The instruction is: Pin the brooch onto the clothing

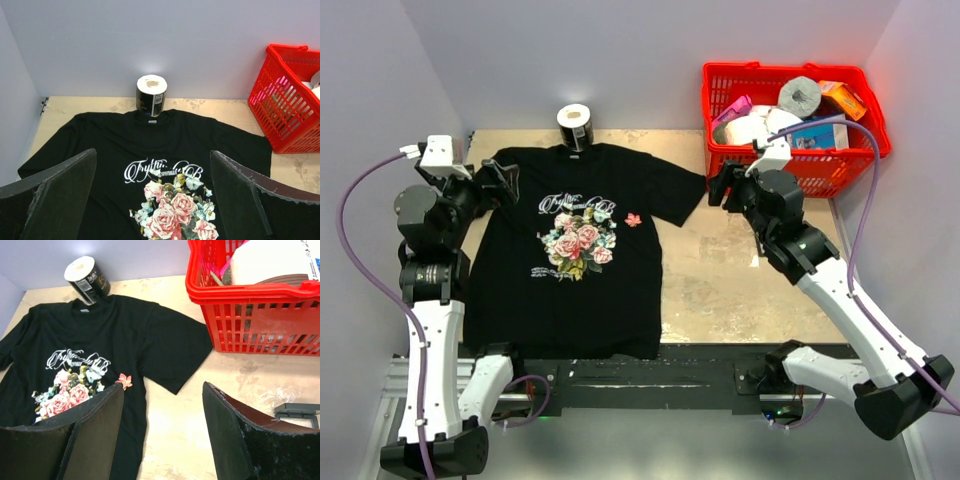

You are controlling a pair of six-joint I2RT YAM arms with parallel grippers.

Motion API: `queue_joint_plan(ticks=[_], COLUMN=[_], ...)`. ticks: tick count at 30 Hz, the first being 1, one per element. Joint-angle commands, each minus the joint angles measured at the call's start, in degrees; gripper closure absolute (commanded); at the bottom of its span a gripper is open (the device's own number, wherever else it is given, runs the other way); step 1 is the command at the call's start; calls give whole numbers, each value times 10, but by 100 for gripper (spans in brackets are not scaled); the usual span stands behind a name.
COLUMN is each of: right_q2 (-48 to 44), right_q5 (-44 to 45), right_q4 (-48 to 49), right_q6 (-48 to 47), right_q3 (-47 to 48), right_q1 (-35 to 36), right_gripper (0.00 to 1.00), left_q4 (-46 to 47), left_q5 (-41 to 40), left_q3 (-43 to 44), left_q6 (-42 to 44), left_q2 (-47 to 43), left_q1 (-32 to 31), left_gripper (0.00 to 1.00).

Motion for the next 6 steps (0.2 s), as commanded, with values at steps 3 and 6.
queue_joint_plan(ticks=[3,6], right_q2=[-3,2], right_q5=[32,31], right_q4=[-1,2], right_q6=[5,4], right_q3=[-7,-9], right_q1=[-1,-1], right_gripper=[32,32], left_q4=[-6,-12], left_q5=[1,5], left_q3=[-21,-21], left_q6=[-8,-8], left_q2=[-3,5], left_q1=[1,1], left_gripper=[1,1])
